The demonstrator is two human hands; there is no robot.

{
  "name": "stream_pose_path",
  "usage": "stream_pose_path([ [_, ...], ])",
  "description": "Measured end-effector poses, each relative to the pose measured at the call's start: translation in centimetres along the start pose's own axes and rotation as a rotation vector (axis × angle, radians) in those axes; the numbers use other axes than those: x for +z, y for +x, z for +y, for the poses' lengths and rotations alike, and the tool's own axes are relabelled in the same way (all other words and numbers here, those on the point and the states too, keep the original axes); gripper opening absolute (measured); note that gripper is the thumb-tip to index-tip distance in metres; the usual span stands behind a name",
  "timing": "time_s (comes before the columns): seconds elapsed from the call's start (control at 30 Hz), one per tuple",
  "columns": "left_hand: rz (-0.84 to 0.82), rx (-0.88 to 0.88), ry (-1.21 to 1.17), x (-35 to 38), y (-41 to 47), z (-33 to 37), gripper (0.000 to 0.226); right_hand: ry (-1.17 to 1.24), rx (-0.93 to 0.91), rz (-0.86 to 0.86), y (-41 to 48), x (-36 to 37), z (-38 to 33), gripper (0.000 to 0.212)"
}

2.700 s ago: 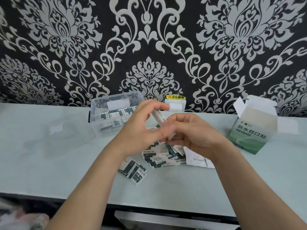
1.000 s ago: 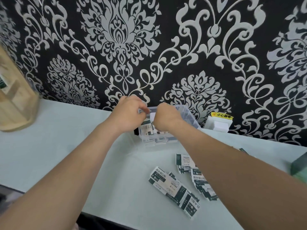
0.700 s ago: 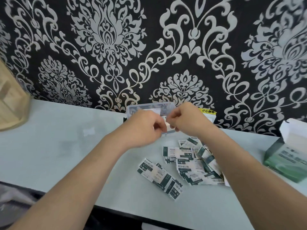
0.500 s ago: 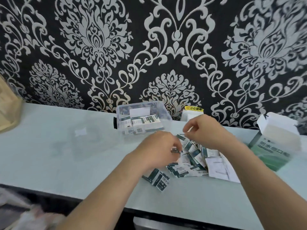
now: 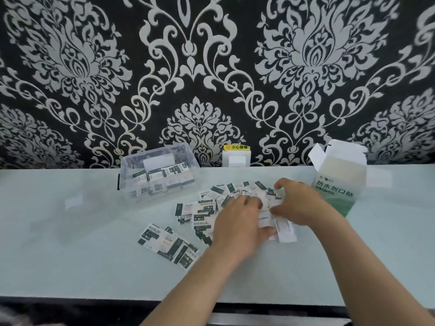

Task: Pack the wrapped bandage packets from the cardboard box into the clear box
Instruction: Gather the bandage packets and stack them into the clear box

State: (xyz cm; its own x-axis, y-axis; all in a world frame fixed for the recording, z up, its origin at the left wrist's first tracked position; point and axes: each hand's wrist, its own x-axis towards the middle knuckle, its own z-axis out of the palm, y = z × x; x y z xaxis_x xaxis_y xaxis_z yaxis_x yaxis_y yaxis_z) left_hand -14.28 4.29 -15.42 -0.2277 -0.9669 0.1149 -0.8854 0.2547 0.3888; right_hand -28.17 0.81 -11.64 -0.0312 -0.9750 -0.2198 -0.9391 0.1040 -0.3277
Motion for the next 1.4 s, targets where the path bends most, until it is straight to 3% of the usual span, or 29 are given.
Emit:
stream_pose_path([
  [0.17, 0.024, -0.075, -0.16, -0.2, 0.6, 0.3, 0.04, 0.046, -0.022, -0.042, -0.2, -0.3, 0.5, 0.06],
  [0.37, 0.027, -0.208, -0.263, -1.2, 1.0, -0.6, 0.017, 0.201, -0.024, 0.044, 0.5, -0.3, 1.6, 0.042],
  [0.6, 0.021, -0.322, -0.426, -4.6, 0.8, -3.2, 0.013, 0.858, 0.013, 0.061, 0.9, -0.4, 2.1, 0.017],
  [0.87, 0.099, -0.474, -0.866, -6.3, 0.4, -4.3, 0.009, 1.182, 0.072, -0.009, 0.5, 0.7, -0.6, 0.009],
  [1.03, 0.188, -0.42, -0.786, -4.5, 0.4, -3.0, 0.012, 1.373, 0.05, -0.026, -0.4, 0.9, -2.9, 0.009],
  [1.23, 0.214, -0.434, -0.973, -4.8, 0.4, -2.6, 0.014, 1.15, 0.03, 0.176, -0.4, 1.1, -3.2, 0.01],
  [1.33, 0.196, -0.399, -0.878, -4.1, 0.3, -1.9, 0.013, 1.392, 0.015, 0.12, -0.7, 1.2, -3.7, 0.014],
  [1.4, 0.299, -0.345, -0.784, -3.9, 0.3, -1.7, 0.007, 1.609, 0.024, 0.034, -0.9, 1.0, -4.0, 0.02],
])
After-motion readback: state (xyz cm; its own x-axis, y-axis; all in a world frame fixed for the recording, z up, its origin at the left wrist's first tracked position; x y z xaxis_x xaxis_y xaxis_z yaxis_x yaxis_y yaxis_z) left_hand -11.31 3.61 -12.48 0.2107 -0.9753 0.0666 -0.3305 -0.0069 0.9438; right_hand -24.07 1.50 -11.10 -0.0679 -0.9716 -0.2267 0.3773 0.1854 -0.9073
